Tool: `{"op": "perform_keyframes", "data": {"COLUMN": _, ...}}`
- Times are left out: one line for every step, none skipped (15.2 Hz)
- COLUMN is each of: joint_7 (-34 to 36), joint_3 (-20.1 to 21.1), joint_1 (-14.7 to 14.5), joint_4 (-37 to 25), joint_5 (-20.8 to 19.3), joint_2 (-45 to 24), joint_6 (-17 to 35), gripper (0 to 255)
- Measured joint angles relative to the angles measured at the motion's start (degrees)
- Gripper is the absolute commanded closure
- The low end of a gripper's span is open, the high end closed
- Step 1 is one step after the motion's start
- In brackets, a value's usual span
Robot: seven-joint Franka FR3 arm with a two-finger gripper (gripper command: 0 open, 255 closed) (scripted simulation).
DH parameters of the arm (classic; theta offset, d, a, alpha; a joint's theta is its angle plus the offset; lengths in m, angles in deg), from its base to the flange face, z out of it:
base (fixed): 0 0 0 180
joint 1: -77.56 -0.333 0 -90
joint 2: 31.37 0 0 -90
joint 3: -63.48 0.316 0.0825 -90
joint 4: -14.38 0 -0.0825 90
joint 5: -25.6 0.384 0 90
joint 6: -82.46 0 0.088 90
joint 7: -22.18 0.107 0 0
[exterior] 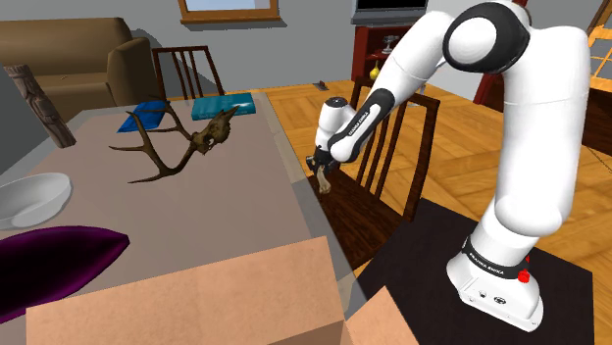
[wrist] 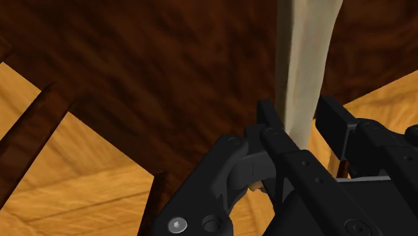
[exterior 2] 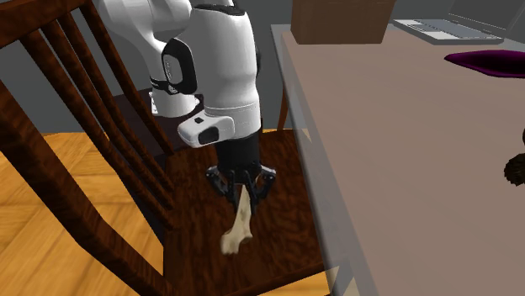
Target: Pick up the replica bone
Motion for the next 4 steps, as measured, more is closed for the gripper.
{"op": "perform_keyframes", "data": {"joint_7": -0.3, "joint_3": 0.2, "joint_1": 0.2, "joint_4": 0.0, "joint_5": 0.3, "joint_2": 0.6, "joint_6": -0.6, "gripper": 255}}
{"op": "perform_keyframes", "data": {"joint_7": -0.6, "joint_3": 0.4, "joint_1": 0.4, "joint_4": 0.1, "joint_5": 0.6, "joint_2": 1.3, "joint_6": -1.2, "gripper": 255}}
{"op": "perform_keyframes", "data": {"joint_7": -1.0, "joint_3": 0.7, "joint_1": 0.6, "joint_4": 0.1, "joint_5": 0.9, "joint_2": 2.0, "joint_6": -1.9, "gripper": 255}}
{"op": "perform_keyframes", "data": {"joint_7": -1.1, "joint_3": 0.8, "joint_1": 0.6, "joint_4": 0.1, "joint_5": 1.0, "joint_2": 2.4, "joint_6": -2.3, "gripper": 255}}
